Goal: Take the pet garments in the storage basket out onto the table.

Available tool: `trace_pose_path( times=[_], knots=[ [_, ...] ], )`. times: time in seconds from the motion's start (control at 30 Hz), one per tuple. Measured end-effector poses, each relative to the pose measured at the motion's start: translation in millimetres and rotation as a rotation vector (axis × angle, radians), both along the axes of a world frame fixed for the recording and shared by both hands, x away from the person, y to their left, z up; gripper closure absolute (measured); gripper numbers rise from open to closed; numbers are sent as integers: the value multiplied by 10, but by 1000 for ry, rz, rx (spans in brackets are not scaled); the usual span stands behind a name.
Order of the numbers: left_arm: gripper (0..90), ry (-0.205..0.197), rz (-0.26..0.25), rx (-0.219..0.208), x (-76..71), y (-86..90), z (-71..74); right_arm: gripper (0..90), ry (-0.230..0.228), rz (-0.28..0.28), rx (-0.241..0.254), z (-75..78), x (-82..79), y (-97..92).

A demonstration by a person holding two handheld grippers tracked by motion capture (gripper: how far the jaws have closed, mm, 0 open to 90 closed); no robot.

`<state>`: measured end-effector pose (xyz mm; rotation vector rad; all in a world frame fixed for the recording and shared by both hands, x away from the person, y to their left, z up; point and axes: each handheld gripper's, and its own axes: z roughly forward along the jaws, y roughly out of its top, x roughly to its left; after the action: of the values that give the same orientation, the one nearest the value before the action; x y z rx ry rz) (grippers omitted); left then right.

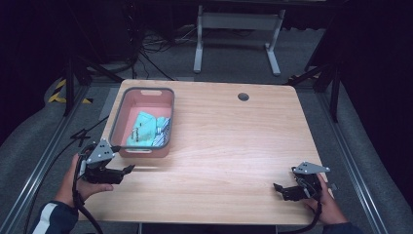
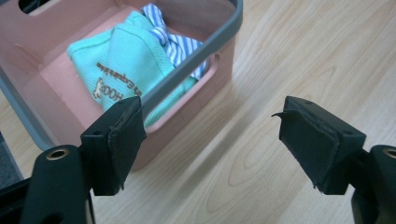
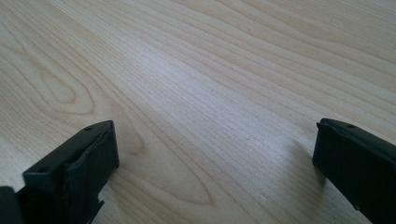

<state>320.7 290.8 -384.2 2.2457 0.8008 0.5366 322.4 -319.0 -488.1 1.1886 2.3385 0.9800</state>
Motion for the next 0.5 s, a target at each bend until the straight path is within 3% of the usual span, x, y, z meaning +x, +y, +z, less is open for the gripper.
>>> trace_pose_path(
  times=[0.17,0.33,0.4,0.5],
  knots=[
    [219,-10,-6,14,58,-28,76,5,-1,3,0,0,4,1],
    [213,-33,-1,22,208,-40,158,5,-1,5,-2,-1,8,2],
    [214,-21,-2,3,272,-42,173,5,0,4,-2,0,8,2],
    [214,-18,-3,16,388,-44,207,4,0,4,0,0,9,3]
  ],
)
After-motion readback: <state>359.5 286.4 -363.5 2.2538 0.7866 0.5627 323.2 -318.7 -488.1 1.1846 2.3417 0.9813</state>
